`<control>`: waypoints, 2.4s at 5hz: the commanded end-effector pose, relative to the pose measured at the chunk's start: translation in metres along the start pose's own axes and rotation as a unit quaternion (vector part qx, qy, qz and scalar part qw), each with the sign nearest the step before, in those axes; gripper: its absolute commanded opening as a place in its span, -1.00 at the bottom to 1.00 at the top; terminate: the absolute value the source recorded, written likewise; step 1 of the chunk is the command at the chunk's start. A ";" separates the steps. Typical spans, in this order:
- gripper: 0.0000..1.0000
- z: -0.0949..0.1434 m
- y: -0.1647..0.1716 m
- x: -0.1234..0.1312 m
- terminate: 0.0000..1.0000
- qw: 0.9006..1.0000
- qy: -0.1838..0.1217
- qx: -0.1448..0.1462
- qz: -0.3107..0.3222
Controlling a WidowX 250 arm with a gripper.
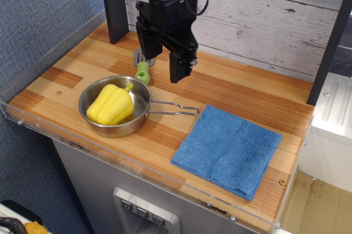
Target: Move the blue cloth up closer to the green spatula
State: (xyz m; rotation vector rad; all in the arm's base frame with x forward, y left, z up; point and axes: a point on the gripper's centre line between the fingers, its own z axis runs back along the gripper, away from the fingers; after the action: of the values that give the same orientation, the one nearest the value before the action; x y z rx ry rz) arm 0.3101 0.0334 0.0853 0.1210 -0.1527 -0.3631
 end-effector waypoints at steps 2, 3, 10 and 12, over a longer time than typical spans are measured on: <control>1.00 0.020 -0.040 0.010 -1.00 0.999 -0.016 -0.003 0.027; 1.00 0.021 -0.060 0.013 -1.00 1.000 -0.009 -0.009 -0.003; 1.00 -0.036 -0.106 -0.004 -1.00 0.991 -0.106 -0.078 -0.004; 1.00 -0.050 -0.093 -0.005 -1.00 0.994 -0.101 -0.038 -0.030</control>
State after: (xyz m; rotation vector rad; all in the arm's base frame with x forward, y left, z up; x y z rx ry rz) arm 0.2735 -0.0452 0.0150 0.0112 -0.2938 -0.4444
